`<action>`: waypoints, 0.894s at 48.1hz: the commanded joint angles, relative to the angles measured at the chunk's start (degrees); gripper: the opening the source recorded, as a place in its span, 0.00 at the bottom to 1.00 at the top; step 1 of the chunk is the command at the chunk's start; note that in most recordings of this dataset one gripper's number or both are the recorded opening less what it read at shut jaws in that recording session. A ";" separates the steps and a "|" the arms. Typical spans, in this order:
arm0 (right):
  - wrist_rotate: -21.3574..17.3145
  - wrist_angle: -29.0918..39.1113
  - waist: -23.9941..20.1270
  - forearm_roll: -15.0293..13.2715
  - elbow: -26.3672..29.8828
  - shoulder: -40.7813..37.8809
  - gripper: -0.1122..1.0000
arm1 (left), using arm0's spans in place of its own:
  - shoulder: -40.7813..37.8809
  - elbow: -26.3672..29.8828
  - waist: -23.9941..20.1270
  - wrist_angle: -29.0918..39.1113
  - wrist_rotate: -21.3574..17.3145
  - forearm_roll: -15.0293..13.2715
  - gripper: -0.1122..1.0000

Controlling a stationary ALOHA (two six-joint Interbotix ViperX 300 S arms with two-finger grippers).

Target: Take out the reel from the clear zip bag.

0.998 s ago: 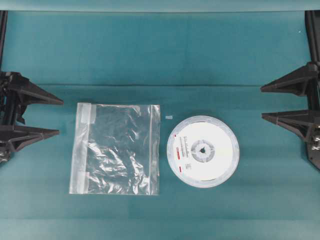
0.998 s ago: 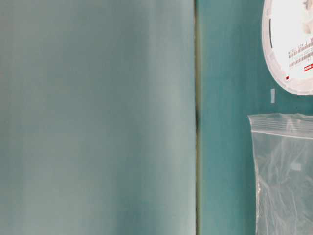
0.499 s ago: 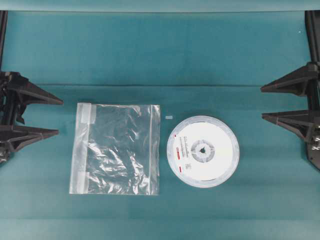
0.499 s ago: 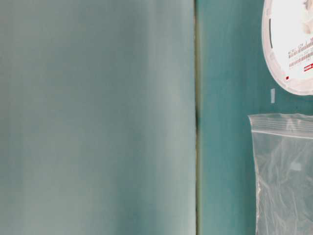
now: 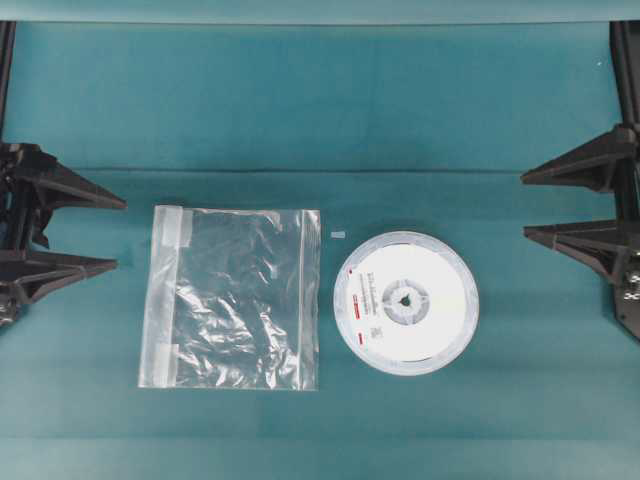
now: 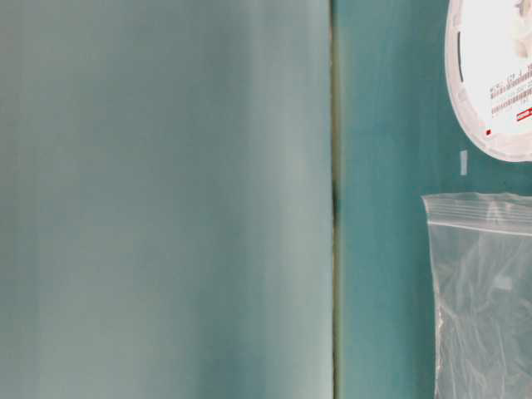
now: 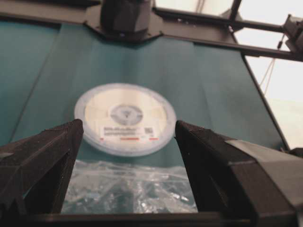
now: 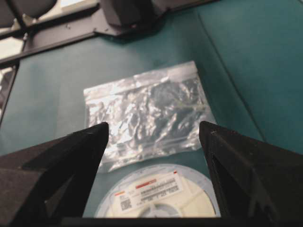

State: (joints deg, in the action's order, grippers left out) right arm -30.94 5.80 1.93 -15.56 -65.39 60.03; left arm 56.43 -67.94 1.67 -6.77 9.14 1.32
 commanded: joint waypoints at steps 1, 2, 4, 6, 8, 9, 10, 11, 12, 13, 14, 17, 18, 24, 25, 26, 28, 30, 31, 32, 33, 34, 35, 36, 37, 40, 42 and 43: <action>0.70 -0.35 0.00 -0.18 1.05 -0.18 0.94 | -0.18 1.58 0.09 -0.53 0.00 0.26 0.84; 0.70 -0.35 0.00 -0.18 1.05 -0.09 0.94 | -0.18 1.58 0.18 -0.44 0.00 0.26 0.84; 0.70 -0.26 0.00 -0.18 1.05 -0.18 0.94 | -0.26 1.58 0.09 -0.53 0.00 0.26 0.84; 0.70 -0.35 -0.09 -0.18 1.05 -0.18 0.94 | -0.26 1.58 0.09 -0.44 0.00 0.26 0.84; 0.70 -0.35 0.00 -0.09 1.05 -0.18 0.94 | -0.26 1.49 0.09 -0.53 0.00 0.26 0.84; 0.70 -0.35 0.00 -0.18 1.05 -0.18 0.94 | -0.26 1.58 0.18 -0.44 0.00 0.26 0.84; 0.79 -0.35 -0.09 -0.18 1.05 -0.18 0.94 | -0.26 1.58 0.18 -0.53 0.00 0.26 0.84; 0.70 -0.35 0.00 -0.18 1.05 -0.09 0.94 | -0.26 1.58 0.09 -0.53 0.00 0.26 0.84; 0.79 -0.35 0.00 -0.18 1.05 -0.09 0.94 | -0.26 1.58 0.09 -0.44 0.00 0.26 0.84; 0.70 -0.26 0.00 -0.18 1.05 -0.18 0.94 | -0.26 1.58 0.18 -0.44 0.00 0.26 0.84; 0.70 -0.35 0.00 -0.18 1.05 -0.18 0.94 | -0.26 1.58 0.09 -0.53 -0.09 0.26 0.84; 0.70 -0.35 0.00 -0.18 1.05 -0.18 0.94 | -0.26 1.58 0.18 -0.53 -0.09 0.26 0.84; 0.70 -0.35 0.00 -0.18 1.05 -0.18 0.94 | -0.26 1.58 0.18 -0.53 -0.09 0.26 0.84; 0.70 -0.35 -0.09 -0.18 1.05 -0.18 0.94 | -0.26 1.58 0.18 -0.53 -0.09 0.26 0.84; 0.70 -0.35 0.00 -0.18 1.05 -0.18 0.94 | -0.18 1.58 0.09 -0.53 -0.09 0.26 0.84; 0.70 -0.35 0.00 -0.18 1.05 -0.09 0.94 | -0.26 1.58 0.09 -0.44 -0.09 0.26 0.84; 0.70 -0.26 0.00 -0.18 1.05 -0.18 0.94 | -0.26 1.58 0.09 -0.53 -0.09 0.26 0.84; 0.70 -0.35 0.00 -0.18 1.05 -0.18 0.94 | -0.26 1.58 0.09 -0.44 -0.09 0.26 0.84; 0.70 -0.26 0.00 -0.18 1.05 -0.09 0.94 | -0.26 1.58 0.18 -0.53 -0.09 0.26 0.84; 0.70 -0.26 0.00 -0.18 1.05 -0.09 0.94 | -0.26 1.58 0.09 -0.44 -0.09 0.26 0.84; 0.70 -0.26 0.00 -0.18 1.05 -0.18 0.94 | -0.26 1.58 0.18 -0.53 -0.09 0.26 0.84; 0.70 -0.26 0.00 -0.18 1.05 -0.09 0.94 | -0.26 1.58 0.09 -0.53 -0.09 0.26 0.84; 0.70 -0.18 0.00 -0.18 1.05 -0.18 0.94 | -0.18 1.58 0.18 -0.53 -0.09 0.26 0.84; 0.70 -0.09 0.00 -0.18 1.05 -0.18 0.94 | -0.26 1.58 0.18 -0.53 -0.09 0.26 0.84; 0.70 0.09 0.00 -0.18 1.05 -0.18 0.94 | -0.26 1.49 0.09 -0.44 -0.09 0.26 0.84; 0.70 0.53 0.00 -0.18 1.05 -0.09 0.94 | -0.26 1.58 0.09 -0.53 -0.09 0.26 0.84; 0.70 0.79 0.00 -0.18 1.14 -0.09 0.94 | -0.26 1.58 0.18 -0.44 -0.09 0.26 0.84; 0.70 0.88 0.00 -0.18 1.14 -0.18 0.94 | -0.26 1.58 0.18 -0.53 -0.09 0.26 0.84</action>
State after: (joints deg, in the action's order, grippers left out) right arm -30.94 6.59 1.93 -15.56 -65.39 60.12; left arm 56.43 -67.94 1.67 -6.77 9.05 1.32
